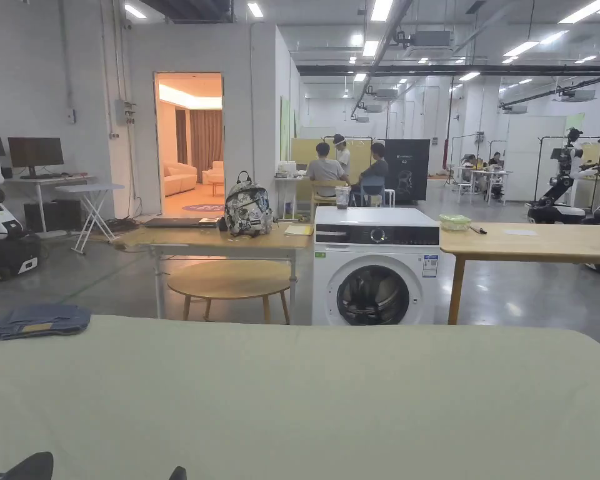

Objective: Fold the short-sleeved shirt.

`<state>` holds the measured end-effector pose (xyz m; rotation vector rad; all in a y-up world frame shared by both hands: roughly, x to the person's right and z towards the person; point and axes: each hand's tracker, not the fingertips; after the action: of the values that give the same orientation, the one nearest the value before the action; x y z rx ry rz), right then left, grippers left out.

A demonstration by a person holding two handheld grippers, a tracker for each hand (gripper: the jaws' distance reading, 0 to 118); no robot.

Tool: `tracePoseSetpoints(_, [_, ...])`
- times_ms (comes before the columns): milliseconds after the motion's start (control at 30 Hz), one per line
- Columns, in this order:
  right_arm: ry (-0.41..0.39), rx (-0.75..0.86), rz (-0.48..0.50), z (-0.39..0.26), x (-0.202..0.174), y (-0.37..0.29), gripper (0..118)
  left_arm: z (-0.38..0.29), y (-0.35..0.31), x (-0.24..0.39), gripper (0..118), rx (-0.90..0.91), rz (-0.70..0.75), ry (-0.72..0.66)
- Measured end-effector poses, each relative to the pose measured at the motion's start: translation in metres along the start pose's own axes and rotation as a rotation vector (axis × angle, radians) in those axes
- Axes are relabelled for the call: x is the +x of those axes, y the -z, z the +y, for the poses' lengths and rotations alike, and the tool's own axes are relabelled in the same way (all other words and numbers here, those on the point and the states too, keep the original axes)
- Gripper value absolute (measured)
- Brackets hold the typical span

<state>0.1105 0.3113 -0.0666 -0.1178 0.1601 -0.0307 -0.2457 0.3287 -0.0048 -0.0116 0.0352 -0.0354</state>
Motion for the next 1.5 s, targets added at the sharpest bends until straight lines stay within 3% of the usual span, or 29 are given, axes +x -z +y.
tracePoseSetpoints(100, [0.044,-0.045,0.031,0.001,0.003,0.004,112,0.0,0.0,0.0,104,-0.001,-0.005,-0.008])
tracePoseSetpoints(367, [0.284,-0.124,0.058,0.006,0.023,0.021,112,0.002,0.004,0.0,104,-0.047,-0.009,-0.008])
tracePoseSetpoints(467, [0.309,-0.135,0.035,0.005,0.027,0.022,112,0.001,0.004,0.001,104,-0.049,-0.016,-0.013])
tracePoseSetpoints(1167, [0.297,-0.137,0.019,-0.002,0.018,0.03,112,-0.003,0.01,0.005,105,-0.061,-0.048,-0.035])
tracePoseSetpoints(1267, [0.25,-0.115,0.066,-0.002,0.012,0.028,112,-0.005,0.013,0.003,104,-0.069,-0.043,-0.039])
tracePoseSetpoints(1500, [0.082,-0.125,0.04,-0.009,-0.006,0.032,112,-0.012,0.02,0.004,105,-0.088,-0.032,-0.044])
